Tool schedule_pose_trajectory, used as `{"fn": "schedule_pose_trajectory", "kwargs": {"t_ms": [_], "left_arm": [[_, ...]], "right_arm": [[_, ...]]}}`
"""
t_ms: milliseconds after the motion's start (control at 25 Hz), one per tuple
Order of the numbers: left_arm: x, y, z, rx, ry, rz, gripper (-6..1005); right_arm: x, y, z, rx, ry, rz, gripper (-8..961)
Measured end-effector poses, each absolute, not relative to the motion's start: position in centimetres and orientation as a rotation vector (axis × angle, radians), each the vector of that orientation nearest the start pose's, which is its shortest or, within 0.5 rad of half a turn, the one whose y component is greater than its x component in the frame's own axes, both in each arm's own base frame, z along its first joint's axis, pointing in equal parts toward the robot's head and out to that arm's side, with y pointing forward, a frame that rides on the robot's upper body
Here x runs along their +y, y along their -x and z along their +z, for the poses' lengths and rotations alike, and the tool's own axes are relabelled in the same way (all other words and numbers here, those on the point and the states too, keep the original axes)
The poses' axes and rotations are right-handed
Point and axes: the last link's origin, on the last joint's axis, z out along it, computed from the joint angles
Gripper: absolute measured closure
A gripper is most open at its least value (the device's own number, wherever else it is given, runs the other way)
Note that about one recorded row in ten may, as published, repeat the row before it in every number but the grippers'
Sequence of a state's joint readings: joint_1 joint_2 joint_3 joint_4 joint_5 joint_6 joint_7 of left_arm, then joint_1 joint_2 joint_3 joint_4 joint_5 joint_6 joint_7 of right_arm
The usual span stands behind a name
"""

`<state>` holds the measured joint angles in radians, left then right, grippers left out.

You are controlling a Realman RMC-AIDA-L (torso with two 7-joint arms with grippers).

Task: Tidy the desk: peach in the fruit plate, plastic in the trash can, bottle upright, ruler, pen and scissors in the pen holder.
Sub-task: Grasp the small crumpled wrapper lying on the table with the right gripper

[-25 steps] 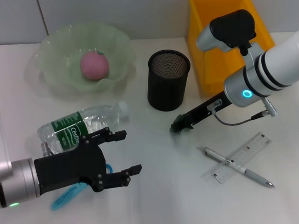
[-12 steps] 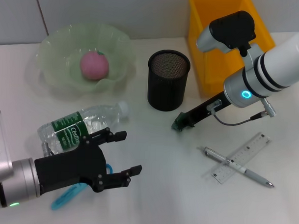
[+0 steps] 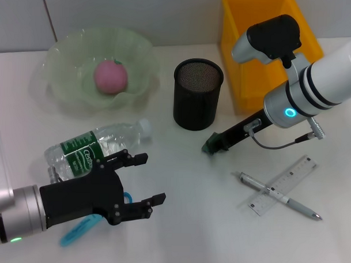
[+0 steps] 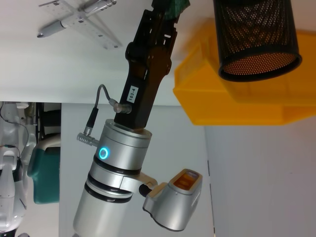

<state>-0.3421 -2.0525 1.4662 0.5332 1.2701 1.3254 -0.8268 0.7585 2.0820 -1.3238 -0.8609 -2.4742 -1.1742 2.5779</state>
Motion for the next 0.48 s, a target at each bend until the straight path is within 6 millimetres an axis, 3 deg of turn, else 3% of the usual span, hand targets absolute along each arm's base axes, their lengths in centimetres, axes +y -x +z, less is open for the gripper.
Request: {"fn": "schedule_pose_trajectory", "kwargs": {"t_ms": [480], "left_arm": [[27.71,26.39,-7.05,-0.147,2.737,-0.750,169]], "right_arm": [[39.62,-20.33,-4.93,1.177,2.492,-0.258,509]]}}
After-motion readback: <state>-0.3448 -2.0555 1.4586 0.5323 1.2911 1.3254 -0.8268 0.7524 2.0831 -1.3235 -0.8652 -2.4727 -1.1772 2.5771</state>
